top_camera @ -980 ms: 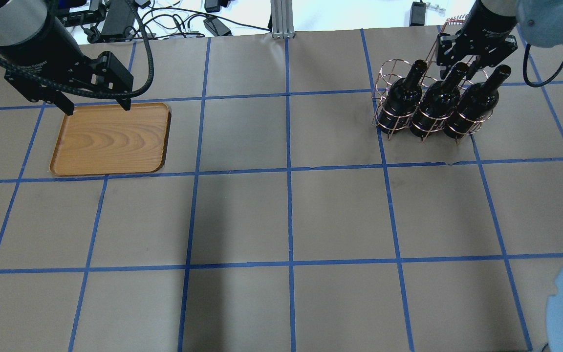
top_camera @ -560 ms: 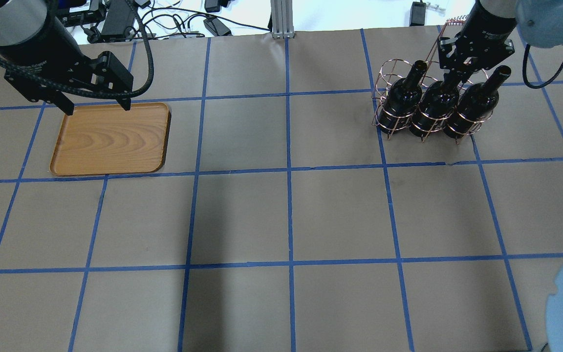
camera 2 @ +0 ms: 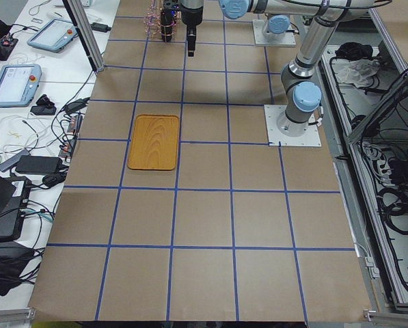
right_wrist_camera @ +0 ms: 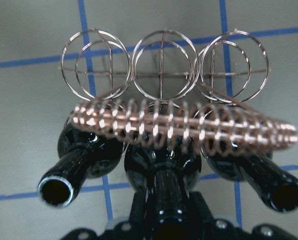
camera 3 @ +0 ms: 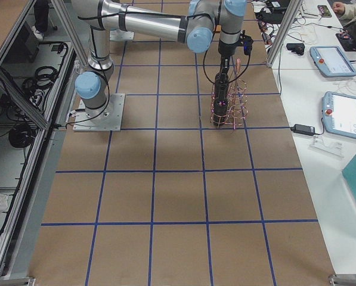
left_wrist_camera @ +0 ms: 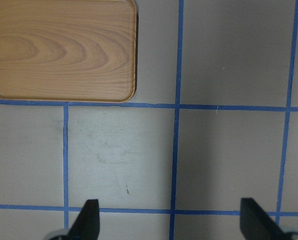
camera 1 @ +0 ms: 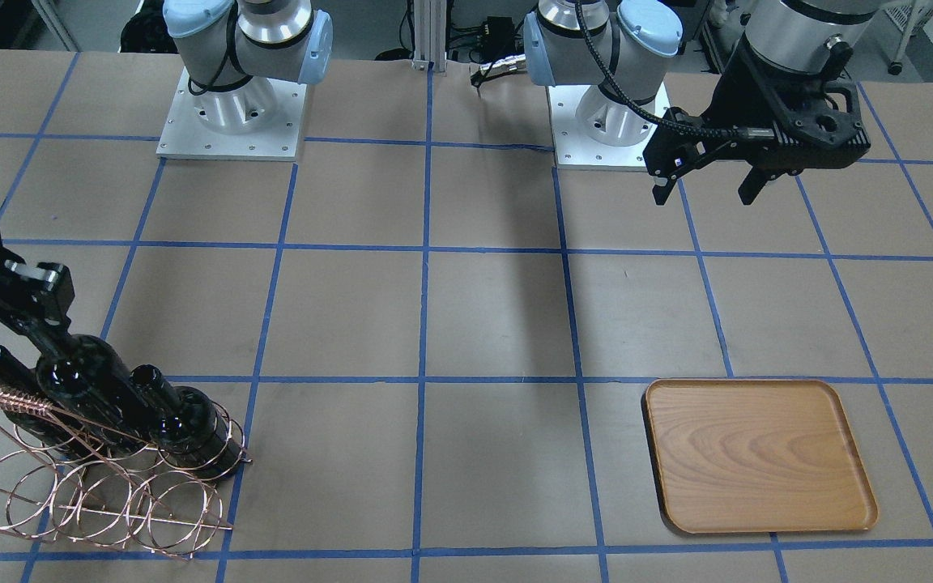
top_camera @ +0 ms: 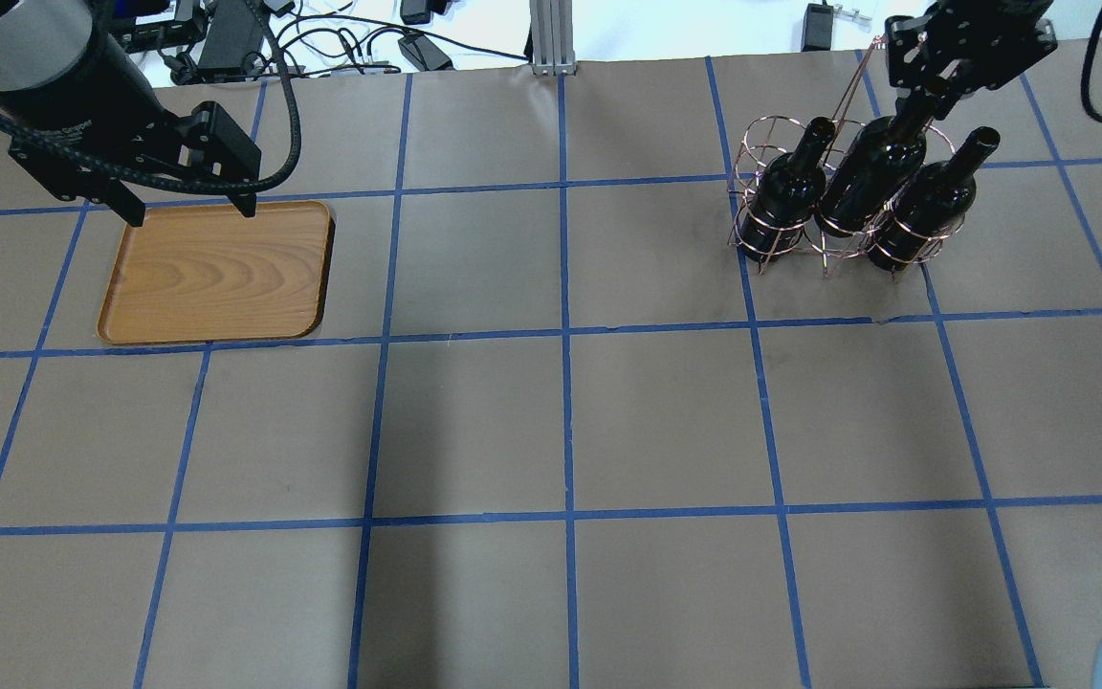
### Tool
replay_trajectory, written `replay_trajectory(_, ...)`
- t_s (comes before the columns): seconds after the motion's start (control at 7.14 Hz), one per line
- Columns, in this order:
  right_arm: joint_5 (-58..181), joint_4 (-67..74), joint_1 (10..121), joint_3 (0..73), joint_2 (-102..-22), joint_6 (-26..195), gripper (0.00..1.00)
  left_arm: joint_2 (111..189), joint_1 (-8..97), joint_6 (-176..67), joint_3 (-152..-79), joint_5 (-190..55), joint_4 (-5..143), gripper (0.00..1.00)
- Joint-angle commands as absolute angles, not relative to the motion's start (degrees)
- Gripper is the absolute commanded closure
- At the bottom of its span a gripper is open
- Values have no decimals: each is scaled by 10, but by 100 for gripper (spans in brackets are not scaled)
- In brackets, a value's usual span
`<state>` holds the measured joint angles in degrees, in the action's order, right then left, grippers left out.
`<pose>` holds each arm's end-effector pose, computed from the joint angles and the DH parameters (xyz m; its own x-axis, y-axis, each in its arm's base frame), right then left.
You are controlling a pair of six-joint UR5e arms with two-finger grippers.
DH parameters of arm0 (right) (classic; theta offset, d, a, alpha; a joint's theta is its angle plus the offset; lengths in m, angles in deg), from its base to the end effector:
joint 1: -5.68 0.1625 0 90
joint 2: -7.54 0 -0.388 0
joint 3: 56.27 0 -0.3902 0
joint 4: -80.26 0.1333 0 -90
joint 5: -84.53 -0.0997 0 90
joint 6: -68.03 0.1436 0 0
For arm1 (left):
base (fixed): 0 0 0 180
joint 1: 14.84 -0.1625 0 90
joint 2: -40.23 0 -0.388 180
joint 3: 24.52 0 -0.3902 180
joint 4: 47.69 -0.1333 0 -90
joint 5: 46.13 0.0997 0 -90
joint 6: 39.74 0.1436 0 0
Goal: Take wine from basket and place on tray
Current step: 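Grasp the dark wine bottle neck with the right gripper and lift it out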
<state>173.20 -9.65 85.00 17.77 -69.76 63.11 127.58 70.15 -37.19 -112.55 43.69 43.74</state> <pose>0.0263 -0.5976 0.4254 -0.9949 0.0992 -0.0183 0.1001 0.9933 -0.0571 -0.0915 -0.4884 0.4437 -0.9991 -0.0428 0.0007 -0.0428 0.9975 -0.0557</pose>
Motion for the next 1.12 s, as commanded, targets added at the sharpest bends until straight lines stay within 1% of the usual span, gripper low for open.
replay_trajectory(0.0,1741,-1,850,138,-771,632,77,1276,701,-372,-1125,437,438,0)
replay_trajectory(0.14,1759,38,851,138,-795,632,78,1276,701,-372,-1125,437,437,0)
replay_trajectory(0.28,1753,76,870,141,-817,648,83,1276,701,-372,-1125,437,437,0)
replay_trajectory(0.42,1752,79,923,144,-819,716,83,1275,696,-371,-1125,437,438,0)
replay_trajectory(0.7,1733,55,1044,165,-787,837,90,1274,694,-370,-1125,438,437,0)
replay_trajectory(0.98,1729,-85,1155,198,-717,945,90,1273,693,-370,-1125,440,442,0)
